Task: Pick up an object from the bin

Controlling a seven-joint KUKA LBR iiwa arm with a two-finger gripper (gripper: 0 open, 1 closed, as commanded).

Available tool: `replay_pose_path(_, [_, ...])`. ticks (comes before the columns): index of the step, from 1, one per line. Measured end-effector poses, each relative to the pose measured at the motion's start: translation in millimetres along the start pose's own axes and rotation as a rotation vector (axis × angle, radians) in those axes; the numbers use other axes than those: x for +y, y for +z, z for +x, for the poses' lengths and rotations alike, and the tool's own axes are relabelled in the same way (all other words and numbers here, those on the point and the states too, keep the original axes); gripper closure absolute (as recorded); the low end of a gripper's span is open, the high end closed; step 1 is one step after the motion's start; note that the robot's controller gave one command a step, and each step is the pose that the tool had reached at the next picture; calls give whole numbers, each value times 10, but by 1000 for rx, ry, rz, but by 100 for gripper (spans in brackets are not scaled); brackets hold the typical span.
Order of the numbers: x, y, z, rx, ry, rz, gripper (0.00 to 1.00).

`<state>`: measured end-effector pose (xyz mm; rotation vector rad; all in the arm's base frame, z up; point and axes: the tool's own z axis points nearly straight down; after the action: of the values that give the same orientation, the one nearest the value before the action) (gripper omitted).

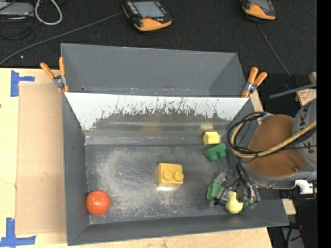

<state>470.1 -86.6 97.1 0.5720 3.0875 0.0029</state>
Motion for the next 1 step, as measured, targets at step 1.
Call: replay_pose_path(1, [-2,-127,-4,-1,-1,0,100])
